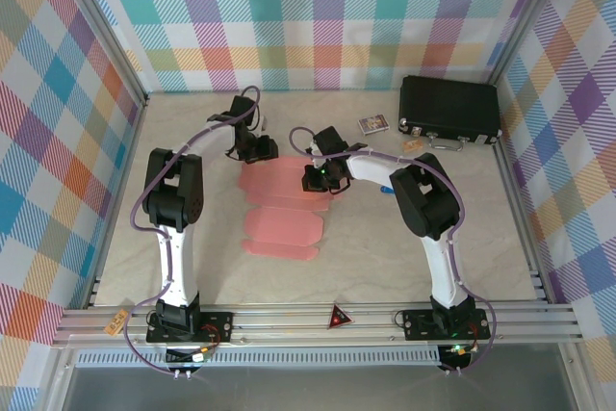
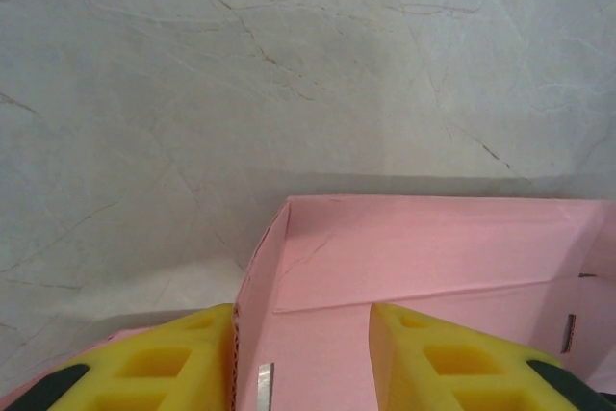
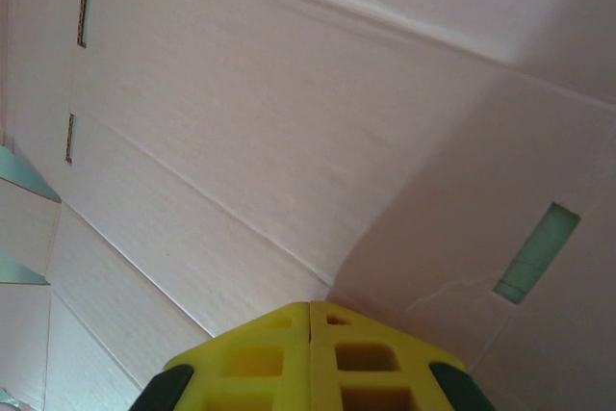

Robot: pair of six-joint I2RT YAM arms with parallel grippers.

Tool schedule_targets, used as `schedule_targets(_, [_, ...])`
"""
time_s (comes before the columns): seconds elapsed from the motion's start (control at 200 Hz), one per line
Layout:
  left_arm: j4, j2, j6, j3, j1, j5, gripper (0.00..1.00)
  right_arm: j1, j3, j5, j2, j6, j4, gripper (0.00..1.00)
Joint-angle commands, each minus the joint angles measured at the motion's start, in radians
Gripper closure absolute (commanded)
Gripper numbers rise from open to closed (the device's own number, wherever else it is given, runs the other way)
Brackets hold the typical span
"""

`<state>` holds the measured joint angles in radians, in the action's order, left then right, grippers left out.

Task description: Fold the paper box

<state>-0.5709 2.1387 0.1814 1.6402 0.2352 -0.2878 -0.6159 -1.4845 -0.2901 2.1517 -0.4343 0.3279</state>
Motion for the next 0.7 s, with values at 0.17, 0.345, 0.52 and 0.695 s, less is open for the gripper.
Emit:
schedule_targets(0.17, [-0.001, -0.021, -0.043, 0.004, 0.037, -0.05, 0.61, -0.011, 0.015, -0.011, 0.055, -0.009, 0.014, 0.98])
schedule_targets(0.345, [-0.004, -0.007, -0.056, 0.013, 0.059, -0.039, 0.59, -0.012, 0.016, -0.006, 0.064, -0.004, 0.019, 0.98])
schedule_targets(0.52, [-0.008, 0.0, -0.056, 0.015, 0.064, -0.023, 0.59, -0.011, 0.019, -0.001, 0.064, -0.004, 0.017, 0.98])
schedule_targets(0.695, [0.016, -0.06, -0.04, -0.017, 0.064, 0.026, 0.59, -0.011, 0.021, 0.017, 0.042, 0.002, 0.019, 0.97])
